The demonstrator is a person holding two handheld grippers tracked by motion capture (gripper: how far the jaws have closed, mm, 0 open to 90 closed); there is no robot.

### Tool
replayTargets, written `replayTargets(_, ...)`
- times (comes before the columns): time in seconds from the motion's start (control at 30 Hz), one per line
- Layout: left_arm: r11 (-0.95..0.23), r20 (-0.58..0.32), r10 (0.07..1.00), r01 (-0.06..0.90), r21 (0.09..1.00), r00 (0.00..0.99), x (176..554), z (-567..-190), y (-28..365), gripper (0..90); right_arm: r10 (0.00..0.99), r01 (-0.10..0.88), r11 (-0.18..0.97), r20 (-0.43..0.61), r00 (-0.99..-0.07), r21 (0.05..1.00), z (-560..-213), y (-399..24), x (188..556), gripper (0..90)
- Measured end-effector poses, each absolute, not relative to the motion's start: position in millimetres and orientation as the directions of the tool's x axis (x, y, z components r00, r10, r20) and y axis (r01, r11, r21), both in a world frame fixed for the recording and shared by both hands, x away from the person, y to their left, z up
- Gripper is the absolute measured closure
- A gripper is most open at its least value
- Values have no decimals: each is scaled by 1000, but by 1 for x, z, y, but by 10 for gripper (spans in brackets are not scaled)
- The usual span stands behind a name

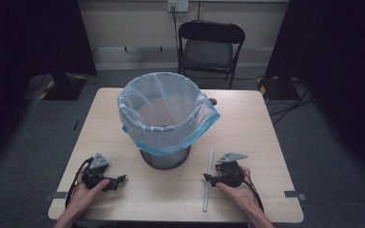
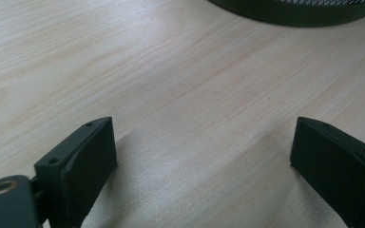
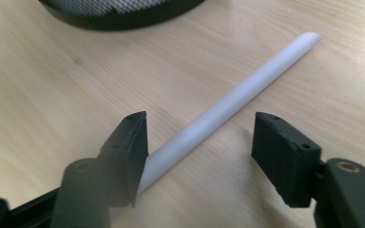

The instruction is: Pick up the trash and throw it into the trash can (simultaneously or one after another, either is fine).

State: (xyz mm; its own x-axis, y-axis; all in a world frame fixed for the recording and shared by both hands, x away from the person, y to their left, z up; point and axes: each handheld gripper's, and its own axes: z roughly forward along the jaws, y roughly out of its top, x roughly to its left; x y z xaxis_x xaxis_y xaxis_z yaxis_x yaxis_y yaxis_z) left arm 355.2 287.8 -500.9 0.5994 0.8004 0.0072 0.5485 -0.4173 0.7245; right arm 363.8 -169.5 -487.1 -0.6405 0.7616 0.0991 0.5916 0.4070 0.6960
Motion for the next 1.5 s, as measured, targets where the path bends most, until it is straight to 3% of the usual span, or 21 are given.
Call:
replayTargets(0.23,-416,5,800,549,725,600,355,-501,288,78,804,590,420,19,-595,689,-488,-179,368,516)
replayTargets(0.7,-417,5,800,549,724,600,355,-501,288,78,868,650,340,39,-495,680,-485,-228,398,800)
replayTargets(0.8,-417,6,800,549,724,600,355,-501,288,78,881,659,319,43,-470,682,-485,-234,403,801)
replayTargets(0.93,-418,8,800,548,724,599,355,-501,288,78,897,669,302,36,-441,679,-485,-238,402,650)
replayTargets(1.03,-418,7,800,548,724,600,355,-501,288,78,897,682,300,46,-440,667,-483,-240,397,590)
replayTargets(1.4,-417,6,800,549,724,600,355,-501,288,78,884,671,350,6,-467,654,-482,-258,355,636)
replayTargets(1.5,-416,5,800,549,725,600,355,-501,288,77,879,662,367,-11,-477,653,-482,-256,346,689)
